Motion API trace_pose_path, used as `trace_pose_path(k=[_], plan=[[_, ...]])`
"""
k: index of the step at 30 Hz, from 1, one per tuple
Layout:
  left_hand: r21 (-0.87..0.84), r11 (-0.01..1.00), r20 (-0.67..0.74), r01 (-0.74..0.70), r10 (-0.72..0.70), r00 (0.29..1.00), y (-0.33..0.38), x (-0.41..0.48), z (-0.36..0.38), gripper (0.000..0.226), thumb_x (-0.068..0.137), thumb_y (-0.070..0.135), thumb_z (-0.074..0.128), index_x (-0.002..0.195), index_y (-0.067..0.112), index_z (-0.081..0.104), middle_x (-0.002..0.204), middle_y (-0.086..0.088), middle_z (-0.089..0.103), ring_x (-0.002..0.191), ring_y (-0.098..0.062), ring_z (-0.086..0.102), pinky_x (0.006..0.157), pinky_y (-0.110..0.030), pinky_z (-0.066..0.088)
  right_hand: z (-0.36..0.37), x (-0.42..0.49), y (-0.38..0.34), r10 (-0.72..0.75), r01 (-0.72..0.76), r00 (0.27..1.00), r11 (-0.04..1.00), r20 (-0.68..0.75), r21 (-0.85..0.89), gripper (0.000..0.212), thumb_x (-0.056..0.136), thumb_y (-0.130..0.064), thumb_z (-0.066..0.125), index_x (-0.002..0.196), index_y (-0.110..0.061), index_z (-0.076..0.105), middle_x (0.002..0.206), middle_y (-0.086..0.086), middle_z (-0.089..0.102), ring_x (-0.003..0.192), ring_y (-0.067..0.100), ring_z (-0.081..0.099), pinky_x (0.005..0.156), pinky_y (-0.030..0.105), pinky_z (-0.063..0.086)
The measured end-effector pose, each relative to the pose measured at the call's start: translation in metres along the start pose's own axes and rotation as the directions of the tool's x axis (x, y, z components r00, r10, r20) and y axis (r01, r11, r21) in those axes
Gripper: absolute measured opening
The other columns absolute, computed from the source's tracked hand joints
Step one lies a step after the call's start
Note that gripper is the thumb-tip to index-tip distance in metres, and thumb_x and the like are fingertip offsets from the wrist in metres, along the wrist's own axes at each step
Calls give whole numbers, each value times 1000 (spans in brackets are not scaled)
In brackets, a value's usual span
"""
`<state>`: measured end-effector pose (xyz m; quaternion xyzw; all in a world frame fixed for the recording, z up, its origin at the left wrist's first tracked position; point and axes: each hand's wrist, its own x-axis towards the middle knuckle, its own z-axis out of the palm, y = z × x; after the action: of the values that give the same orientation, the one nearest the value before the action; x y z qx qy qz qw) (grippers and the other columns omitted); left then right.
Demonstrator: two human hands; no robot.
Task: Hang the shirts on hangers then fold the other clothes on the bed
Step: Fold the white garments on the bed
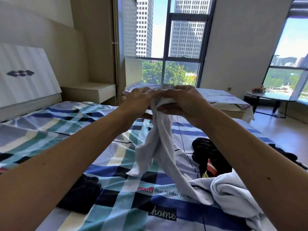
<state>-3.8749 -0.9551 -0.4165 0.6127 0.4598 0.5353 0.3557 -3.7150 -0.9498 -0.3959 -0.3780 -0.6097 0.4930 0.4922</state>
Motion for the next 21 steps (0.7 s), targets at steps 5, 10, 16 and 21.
trace_pose_path(k=[5, 10, 16, 21], plan=[[129, 963, -8, -236, 239, 971, -4, -3, -8, 45, 64, 16, 77, 105, 7, 61, 90, -6, 69, 80, -14, 64, 75, -42, 58, -1, -3, -13, -146, 146, 987, 989, 64, 12, 20, 96, -11, 57, 99, -1, 74, 87, 13, 73, 79, 20, 69, 79, 33, 58], [-100, 970, -31, -222, 220, 975, -8, 6, -20, 37, 79, -15, 64, 99, 16, 68, 90, -7, 69, 86, -17, 66, 80, -41, 59, -23, 15, 6, -255, 237, 966, 927, -27, -291, 61, 78, -9, 82, 132, -17, 55, 110, 3, 63, 99, 13, 61, 83, 26, 53], [-181, 982, -2, -61, 62, 998, -17, 36, -30, 41, 82, -11, 70, 116, 11, 68, 109, -12, 72, 96, -23, 70, 76, -35, 61, -16, 48, 22, -152, 161, 985, 980, 77, -120, 24, 84, 1, 73, 107, -6, 73, 105, 13, 75, 94, 26, 72, 81, 40, 61], [84, 996, -78, 3, 4, 997, 15, 96, -43, 32, 76, -1, 79, 107, -2, 69, 108, -15, 71, 95, -26, 70, 76, -32, 60, -7, 112, -22, -240, 217, 970, 934, -48, -285, 29, 87, 6, 68, 115, 4, 70, 107, 18, 72, 84, 22, 67, 78, 34, 62]])
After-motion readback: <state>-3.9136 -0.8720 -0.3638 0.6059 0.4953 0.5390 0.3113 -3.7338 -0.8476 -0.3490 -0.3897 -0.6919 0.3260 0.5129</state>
